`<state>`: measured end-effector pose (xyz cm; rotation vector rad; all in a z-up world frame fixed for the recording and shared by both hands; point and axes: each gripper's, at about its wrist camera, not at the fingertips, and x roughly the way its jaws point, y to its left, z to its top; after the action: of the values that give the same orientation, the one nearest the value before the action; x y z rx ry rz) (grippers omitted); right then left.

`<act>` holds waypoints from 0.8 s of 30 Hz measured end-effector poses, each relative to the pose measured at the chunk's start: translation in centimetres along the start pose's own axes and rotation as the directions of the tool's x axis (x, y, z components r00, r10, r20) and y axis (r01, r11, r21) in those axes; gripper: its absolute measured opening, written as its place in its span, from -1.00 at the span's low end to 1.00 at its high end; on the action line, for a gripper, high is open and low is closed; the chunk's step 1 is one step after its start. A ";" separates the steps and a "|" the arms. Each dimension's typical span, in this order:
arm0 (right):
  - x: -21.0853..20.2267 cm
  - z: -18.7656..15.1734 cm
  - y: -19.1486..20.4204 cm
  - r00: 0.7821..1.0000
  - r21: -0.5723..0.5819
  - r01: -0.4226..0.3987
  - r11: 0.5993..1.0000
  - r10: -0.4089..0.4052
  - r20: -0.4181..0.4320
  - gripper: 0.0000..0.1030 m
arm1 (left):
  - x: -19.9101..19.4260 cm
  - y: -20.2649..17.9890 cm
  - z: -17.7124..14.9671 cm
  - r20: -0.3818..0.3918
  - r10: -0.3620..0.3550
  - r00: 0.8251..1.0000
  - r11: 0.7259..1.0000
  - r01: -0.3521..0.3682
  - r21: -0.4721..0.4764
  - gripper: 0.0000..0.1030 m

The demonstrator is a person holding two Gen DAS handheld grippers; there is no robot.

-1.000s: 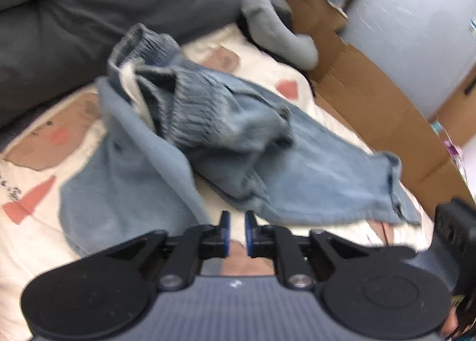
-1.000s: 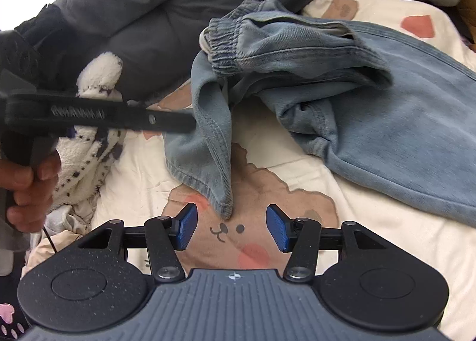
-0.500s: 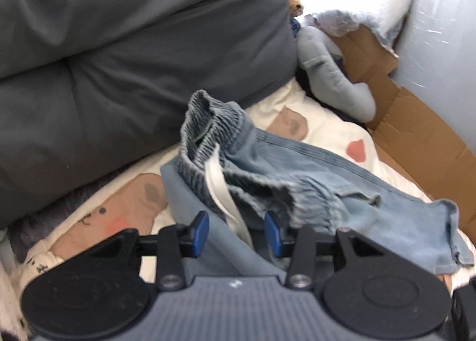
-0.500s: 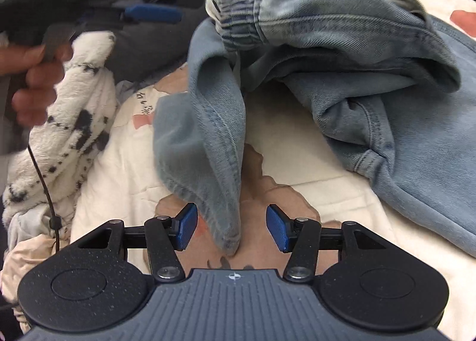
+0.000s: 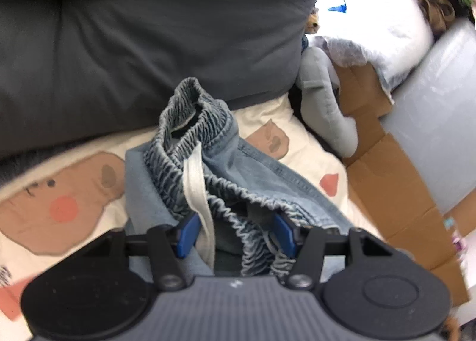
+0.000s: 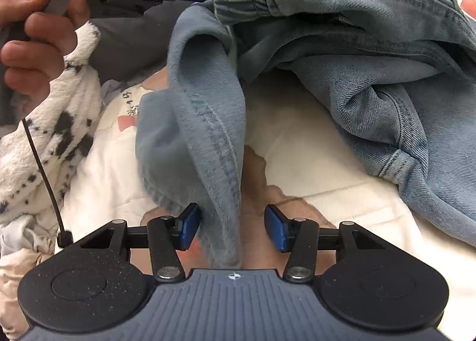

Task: Fold clothes
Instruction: 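Grasp the jeans leg hem with the right gripper while the left gripper holds the waistband, then lay the leg across the other leg with the right gripper while left holds waistband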

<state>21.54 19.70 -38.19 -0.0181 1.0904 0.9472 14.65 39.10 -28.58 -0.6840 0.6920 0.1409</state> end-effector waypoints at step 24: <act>-7.5 -1.3 -1.6 0.994 -0.146 0.054 0.988 -0.067 -0.083 -0.99 | 0.2 0.5 4.9 0.042 -0.021 0.999 0.990 0.027 -0.137 -0.82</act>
<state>20.63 13.31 -33.82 -0.2121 1.0944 0.9758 17.31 42.53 -26.20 -0.8190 0.6395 0.1808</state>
